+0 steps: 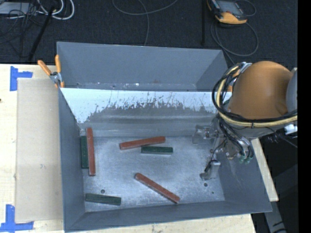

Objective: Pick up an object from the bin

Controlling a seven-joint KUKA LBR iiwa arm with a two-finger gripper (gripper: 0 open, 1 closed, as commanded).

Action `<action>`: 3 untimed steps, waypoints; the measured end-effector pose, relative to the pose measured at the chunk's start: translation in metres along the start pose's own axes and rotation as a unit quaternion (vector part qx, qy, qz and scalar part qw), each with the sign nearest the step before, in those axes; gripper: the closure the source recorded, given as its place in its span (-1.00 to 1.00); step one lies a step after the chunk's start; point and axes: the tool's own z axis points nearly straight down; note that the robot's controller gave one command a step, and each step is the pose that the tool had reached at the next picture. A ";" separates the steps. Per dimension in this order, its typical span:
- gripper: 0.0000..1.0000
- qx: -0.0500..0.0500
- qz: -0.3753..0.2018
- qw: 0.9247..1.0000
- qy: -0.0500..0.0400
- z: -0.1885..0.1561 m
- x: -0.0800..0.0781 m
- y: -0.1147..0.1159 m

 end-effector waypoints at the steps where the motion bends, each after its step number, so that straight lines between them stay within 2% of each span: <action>1: -1.00 0.000 0.064 0.998 0.004 0.137 0.016 0.048; 2: -1.00 -0.001 0.056 0.998 -0.005 0.153 0.034 0.104; 3: 1.00 0.000 0.056 0.998 0.000 0.154 0.036 0.102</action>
Offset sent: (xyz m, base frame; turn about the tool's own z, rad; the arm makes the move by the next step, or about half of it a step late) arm -0.0136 0.0460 -0.1324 0.1307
